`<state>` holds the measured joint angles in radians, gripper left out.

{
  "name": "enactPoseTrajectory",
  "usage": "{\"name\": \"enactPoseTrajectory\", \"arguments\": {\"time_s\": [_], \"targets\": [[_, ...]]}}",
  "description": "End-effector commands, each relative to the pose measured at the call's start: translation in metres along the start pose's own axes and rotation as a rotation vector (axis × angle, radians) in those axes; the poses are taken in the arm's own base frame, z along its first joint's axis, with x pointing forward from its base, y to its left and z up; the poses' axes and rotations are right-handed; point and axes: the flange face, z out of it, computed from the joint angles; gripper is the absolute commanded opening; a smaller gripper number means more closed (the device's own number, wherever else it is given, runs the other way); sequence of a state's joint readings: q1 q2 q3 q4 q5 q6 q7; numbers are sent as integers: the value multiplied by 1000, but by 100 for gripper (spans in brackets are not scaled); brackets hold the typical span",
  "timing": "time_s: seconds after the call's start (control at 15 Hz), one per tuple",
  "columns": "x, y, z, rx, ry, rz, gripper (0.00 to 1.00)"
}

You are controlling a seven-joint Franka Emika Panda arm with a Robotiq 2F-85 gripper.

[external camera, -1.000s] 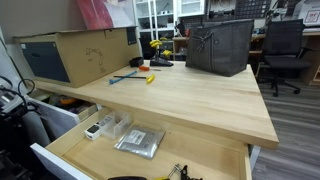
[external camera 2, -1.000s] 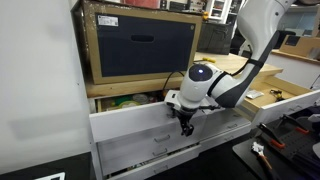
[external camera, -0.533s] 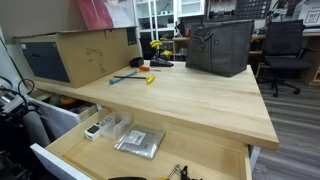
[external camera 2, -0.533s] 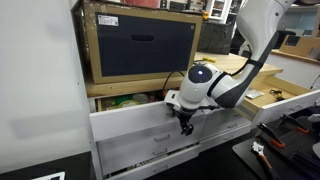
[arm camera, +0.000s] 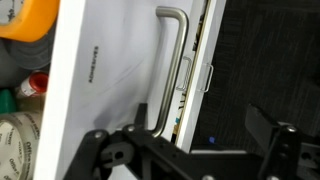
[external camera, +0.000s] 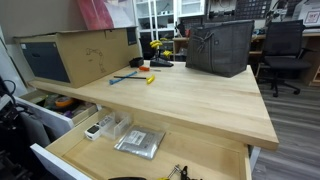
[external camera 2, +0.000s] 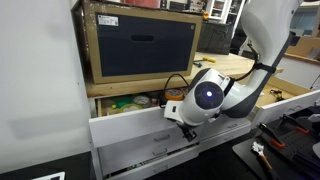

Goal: Open the top left drawer

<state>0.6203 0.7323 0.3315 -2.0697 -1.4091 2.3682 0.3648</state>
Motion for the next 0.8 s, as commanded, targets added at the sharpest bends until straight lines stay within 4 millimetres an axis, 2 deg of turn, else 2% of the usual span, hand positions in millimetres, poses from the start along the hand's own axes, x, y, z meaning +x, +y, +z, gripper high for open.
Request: {"name": "enactPoseTrajectory", "arguments": {"time_s": [0.0,0.13,0.4,0.6,0.73], "targets": [[25,-9,-44,-158,2,-59,100],[29,-17,-57,-224,-20,-82,100],[50,-14,-108,-335,65,-117,100],[52,-3,-140,-331,165,-84,100],[47,9,-147,-280,242,-37,100]]}}
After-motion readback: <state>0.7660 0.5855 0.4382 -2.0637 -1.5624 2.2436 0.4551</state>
